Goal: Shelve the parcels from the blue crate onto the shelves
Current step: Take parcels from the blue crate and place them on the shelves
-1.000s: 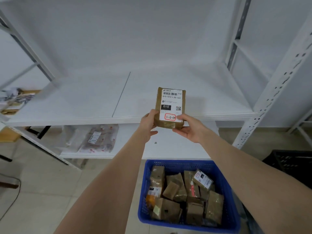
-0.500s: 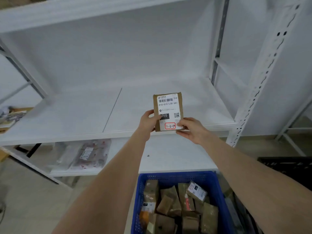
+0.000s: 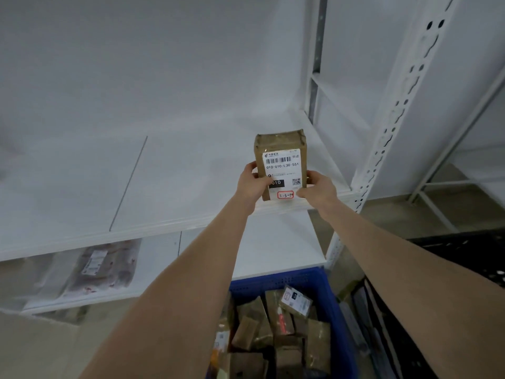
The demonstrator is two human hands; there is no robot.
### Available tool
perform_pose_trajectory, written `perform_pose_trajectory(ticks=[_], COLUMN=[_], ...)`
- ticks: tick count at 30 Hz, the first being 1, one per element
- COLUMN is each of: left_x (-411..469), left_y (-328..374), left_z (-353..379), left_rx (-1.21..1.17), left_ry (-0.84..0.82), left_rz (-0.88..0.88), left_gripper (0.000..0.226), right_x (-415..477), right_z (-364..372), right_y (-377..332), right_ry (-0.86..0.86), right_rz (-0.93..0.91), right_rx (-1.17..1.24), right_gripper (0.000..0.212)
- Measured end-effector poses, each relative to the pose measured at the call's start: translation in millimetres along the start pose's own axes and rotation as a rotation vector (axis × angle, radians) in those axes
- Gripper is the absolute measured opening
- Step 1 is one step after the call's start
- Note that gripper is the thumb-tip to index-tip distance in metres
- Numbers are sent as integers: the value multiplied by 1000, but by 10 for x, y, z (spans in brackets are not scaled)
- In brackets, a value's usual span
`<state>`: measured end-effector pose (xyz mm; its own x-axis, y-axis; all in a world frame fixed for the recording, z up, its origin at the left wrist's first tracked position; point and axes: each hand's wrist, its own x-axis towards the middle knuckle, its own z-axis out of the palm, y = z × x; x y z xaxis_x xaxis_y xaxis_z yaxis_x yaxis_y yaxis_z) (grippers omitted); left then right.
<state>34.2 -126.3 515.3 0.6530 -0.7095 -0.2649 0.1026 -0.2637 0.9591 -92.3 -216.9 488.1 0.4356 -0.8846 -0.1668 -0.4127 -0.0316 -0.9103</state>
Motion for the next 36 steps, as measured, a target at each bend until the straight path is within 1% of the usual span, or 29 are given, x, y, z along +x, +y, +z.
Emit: perform_pose_trajectory(ticks=[4,10,14,17,22,24,25,27,28,30,33,35,36], left_x=[226,436,455,469,511,511,505,449,415,343,268,269,278], left_y=[-54,-207,-259,-282,-337,-328,-319,-258,-215,-116,14,69,81], left_z=[340,755,938,1004,1041,1030,1018,982,953,884,832,854,880], left_rx=[5,-4,8,7,76,125,156,255,337,568,899,1044,1102], left_ry=[-22,54,106,119,141,132,126,158,201,272,267,234,211], left_rz=[-8,-50,-69,-80,-71,-71,-77,-88,-67,64,362,469,495], left_gripper=[60,57,61,58,57,61,66,80,84,86,74,67,67], right_x=[312,686,793,833,879,864,851,796,760,716,683,670,669], right_z=[-122,-268,-344,-350,-337,-351,-367,-426,-469,-560,-673,-701,-701], right_y=[160,421,531,580,636,611,592,536,493,394,221,124,94], right_ry=[76,48,32,23,-20,-32,-36,-21,0,52,44,19,6], right_rz=[-2,-8,-35,-43,-23,-20,-17,-27,-63,-199,-409,-522,-553], right_rx=[-145,-229,-226,-215,-174,-194,-213,-266,-297,-368,-589,-739,-789], right_gripper=[47,44,44,42,39,43,49,70,78,84,78,72,69])
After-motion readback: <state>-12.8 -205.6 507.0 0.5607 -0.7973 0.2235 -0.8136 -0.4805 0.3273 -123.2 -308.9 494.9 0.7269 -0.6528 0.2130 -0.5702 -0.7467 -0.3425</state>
